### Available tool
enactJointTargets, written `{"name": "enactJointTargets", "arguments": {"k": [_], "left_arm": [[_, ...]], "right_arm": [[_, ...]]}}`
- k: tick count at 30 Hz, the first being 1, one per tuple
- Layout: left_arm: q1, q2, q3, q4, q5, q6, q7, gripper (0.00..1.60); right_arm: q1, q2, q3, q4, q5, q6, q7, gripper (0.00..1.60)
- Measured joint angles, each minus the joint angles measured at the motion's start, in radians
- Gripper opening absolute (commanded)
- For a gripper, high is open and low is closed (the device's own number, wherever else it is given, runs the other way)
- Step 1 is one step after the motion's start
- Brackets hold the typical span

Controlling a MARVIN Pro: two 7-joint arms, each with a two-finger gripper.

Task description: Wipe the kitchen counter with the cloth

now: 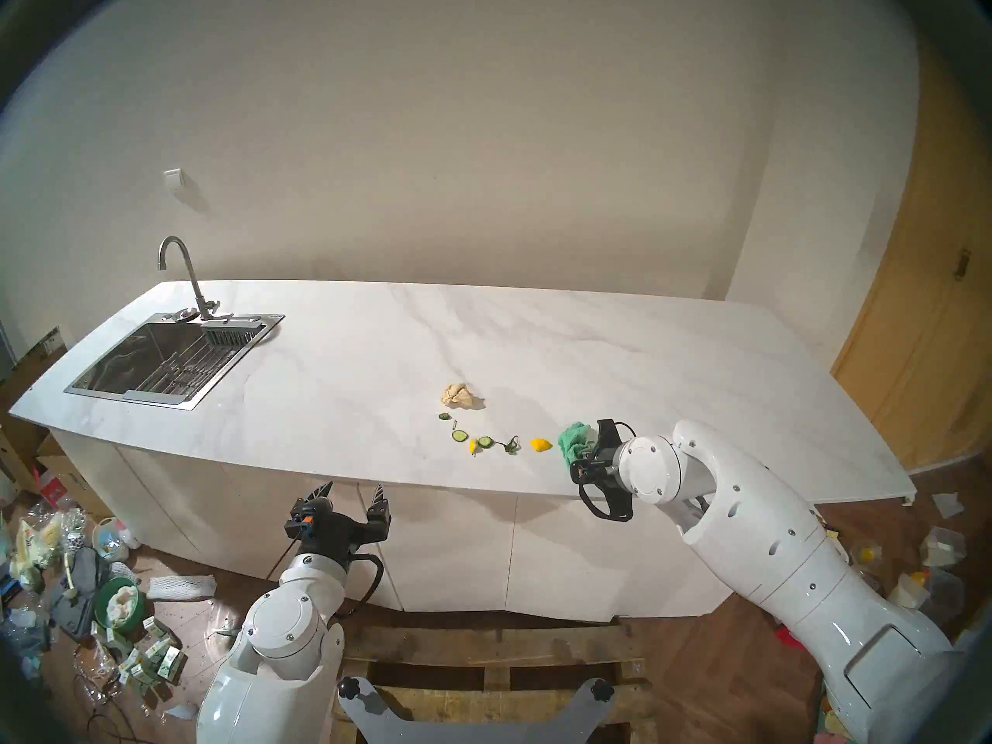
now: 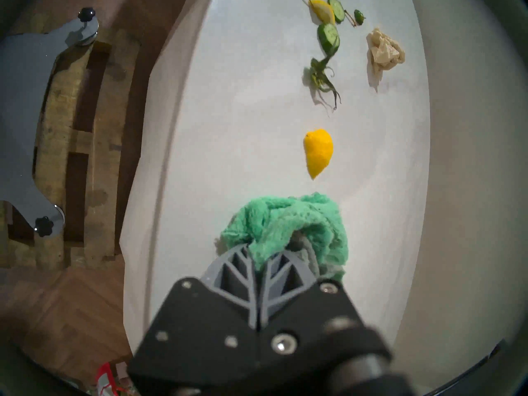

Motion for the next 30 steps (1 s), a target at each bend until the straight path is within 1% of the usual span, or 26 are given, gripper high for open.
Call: {"name": "enactJointTargets", "arguments": {"k": [4, 6, 8, 12, 17, 22, 25, 30], "left_arm": [[0.0, 0.0, 0.0, 0.0, 0.0, 0.0, 0.0, 1.6], [0.0, 0.0, 0.0, 0.0, 0.0, 0.0, 0.0, 1.6], [0.0, 0.0, 0.0, 0.0, 0.0, 0.0, 0.0, 1.6], [0.0, 0.0, 0.0, 0.0, 0.0, 0.0, 0.0, 1.6], [0.0, 0.0, 0.0, 0.0, 0.0, 0.0, 0.0, 1.6], [0.0, 0.0, 0.0, 0.0, 0.0, 0.0, 0.0, 1.6], [0.0, 0.0, 0.0, 0.0, 0.0, 0.0, 0.0, 1.6], [0.0, 0.001, 0.0, 0.001, 0.0, 0.0, 0.0, 1.6]], "right_arm": [[-0.017, -0.015, 0.002, 0.001, -0.004, 0.023, -0.047, 0.0], [-0.017, -0.038, -0.006, 0.019, -0.017, 0.033, -0.091, 0.0], [-0.015, -0.048, -0.009, 0.028, -0.021, 0.035, -0.105, 0.0], [0.02, -0.097, -0.032, 0.08, -0.044, 0.046, -0.142, 0.0], [0.056, -0.132, -0.056, 0.105, -0.051, 0.054, -0.128, 0.0], [0.09, -0.165, -0.09, 0.107, -0.053, 0.071, -0.078, 0.0], [0.098, -0.18, -0.098, 0.107, -0.053, 0.088, -0.066, 0.0], [0.109, -0.222, -0.121, 0.11, -0.051, 0.144, -0.067, 0.0]]}}
